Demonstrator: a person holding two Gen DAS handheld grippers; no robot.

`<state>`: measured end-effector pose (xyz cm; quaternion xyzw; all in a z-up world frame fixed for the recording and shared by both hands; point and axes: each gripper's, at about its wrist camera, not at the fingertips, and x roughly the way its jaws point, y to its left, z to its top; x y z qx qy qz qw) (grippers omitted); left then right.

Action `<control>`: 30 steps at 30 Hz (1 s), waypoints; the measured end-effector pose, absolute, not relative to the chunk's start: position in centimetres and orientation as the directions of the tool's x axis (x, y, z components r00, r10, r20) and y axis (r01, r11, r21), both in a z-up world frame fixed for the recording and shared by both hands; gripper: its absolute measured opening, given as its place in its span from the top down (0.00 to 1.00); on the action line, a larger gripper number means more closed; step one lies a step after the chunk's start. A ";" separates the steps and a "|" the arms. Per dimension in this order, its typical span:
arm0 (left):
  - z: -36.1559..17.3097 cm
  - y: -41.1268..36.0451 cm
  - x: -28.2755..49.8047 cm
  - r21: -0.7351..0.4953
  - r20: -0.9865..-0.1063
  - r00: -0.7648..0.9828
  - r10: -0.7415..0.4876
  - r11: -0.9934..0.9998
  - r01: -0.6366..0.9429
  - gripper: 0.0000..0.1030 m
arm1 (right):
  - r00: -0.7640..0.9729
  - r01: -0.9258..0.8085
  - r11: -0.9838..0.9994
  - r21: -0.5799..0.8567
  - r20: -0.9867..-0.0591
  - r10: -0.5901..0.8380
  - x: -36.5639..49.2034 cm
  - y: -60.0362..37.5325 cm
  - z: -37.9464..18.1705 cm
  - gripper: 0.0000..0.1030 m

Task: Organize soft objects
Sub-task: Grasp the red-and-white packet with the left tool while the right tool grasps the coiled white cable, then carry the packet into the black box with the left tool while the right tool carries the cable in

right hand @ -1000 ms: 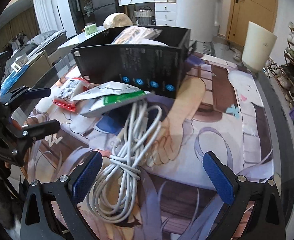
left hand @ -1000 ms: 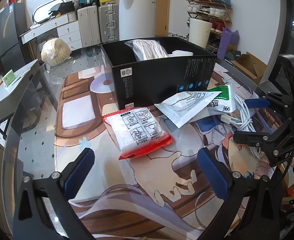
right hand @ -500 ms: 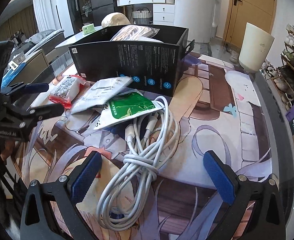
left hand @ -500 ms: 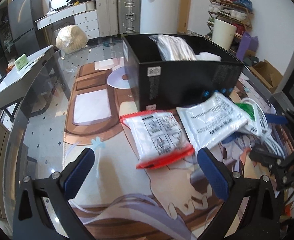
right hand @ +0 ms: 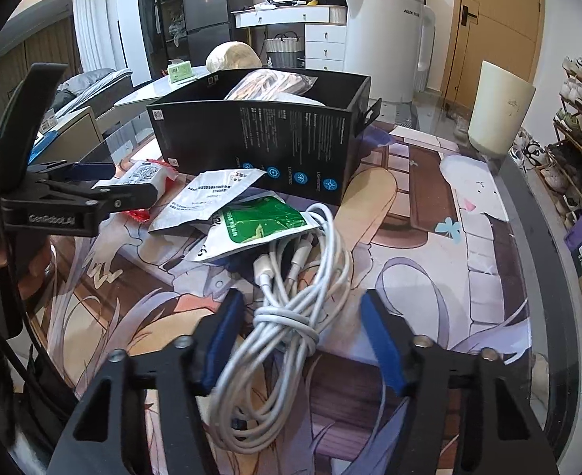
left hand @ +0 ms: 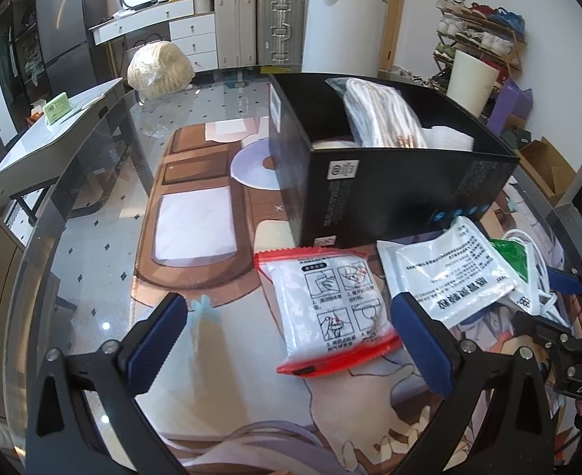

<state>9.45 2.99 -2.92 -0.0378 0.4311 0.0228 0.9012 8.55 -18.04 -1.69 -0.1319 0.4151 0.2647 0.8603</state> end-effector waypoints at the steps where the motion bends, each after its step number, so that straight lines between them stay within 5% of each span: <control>1: -3.0 3.0 9.5 -0.043 -0.781 0.624 0.015 0.996 -0.077 0.00 | 0.516 -0.566 0.825 -0.008 -0.783 0.346 8.6 -18.0 -1.7 0.50; 7: -3.0 2.8 9.6 -0.033 -0.783 0.622 0.021 0.997 -0.075 0.02 | 0.526 -0.559 0.829 -0.011 -0.778 0.344 8.7 -18.5 -1.7 0.62; 14: -3.0 2.5 9.2 -0.048 -0.770 0.638 -0.016 0.998 -0.032 0.46 | 0.555 -0.530 0.848 -0.024 -0.765 0.325 8.6 -19.4 -1.3 0.62; 17: -2.8 2.2 8.8 -0.051 -0.760 0.650 -0.035 0.999 -0.007 0.53 | 0.575 -0.513 0.858 -0.034 -0.756 0.314 8.6 -19.9 -1.0 0.62; 30: -0.8 3.1 6.4 -0.095 -0.685 0.725 -0.071 0.995 0.008 0.53 | 0.626 -0.492 0.871 0.010 -0.691 0.361 8.6 -21.5 1.6 0.62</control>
